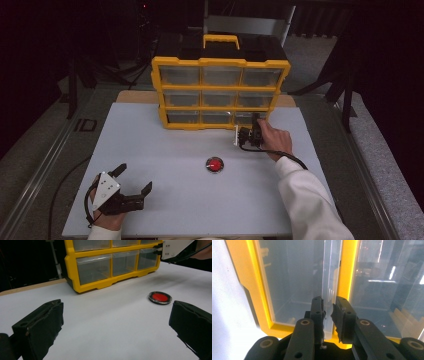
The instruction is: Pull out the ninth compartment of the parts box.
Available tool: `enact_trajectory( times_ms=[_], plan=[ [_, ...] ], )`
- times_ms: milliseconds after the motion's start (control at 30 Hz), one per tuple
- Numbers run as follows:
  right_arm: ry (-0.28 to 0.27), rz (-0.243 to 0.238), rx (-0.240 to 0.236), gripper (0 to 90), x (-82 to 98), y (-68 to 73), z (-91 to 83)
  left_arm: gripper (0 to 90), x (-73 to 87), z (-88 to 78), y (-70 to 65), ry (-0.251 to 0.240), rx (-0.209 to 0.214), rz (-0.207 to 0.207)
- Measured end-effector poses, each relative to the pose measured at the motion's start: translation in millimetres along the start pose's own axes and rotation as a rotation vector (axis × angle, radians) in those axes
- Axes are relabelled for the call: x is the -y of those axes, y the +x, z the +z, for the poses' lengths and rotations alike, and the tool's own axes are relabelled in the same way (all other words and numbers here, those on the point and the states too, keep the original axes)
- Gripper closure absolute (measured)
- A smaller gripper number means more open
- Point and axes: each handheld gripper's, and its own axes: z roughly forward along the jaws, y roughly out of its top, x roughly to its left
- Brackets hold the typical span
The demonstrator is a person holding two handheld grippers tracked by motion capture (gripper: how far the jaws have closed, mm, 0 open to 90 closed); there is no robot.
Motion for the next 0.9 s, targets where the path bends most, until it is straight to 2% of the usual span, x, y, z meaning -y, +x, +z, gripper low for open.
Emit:
enact_trajectory(
  times_ms=[133,467,900],
  plan=[
    [-0.004,-0.001,0.002,77.3,0.5,0.8,-1.5,0.0,0.1,0.1,-0.1,0.000,0.000,-0.002],
    [0.003,-0.016,-0.012,69.9,3.5,0.2,3.2,0.0,0.1,0.5,-0.2,0.002,0.000,0.001],
    [0.007,-0.012,-0.016,75.0,1.5,-1.1,5.2,0.0,0.0,0.2,-0.1,0.000,-0.001,0.001]
  ],
)
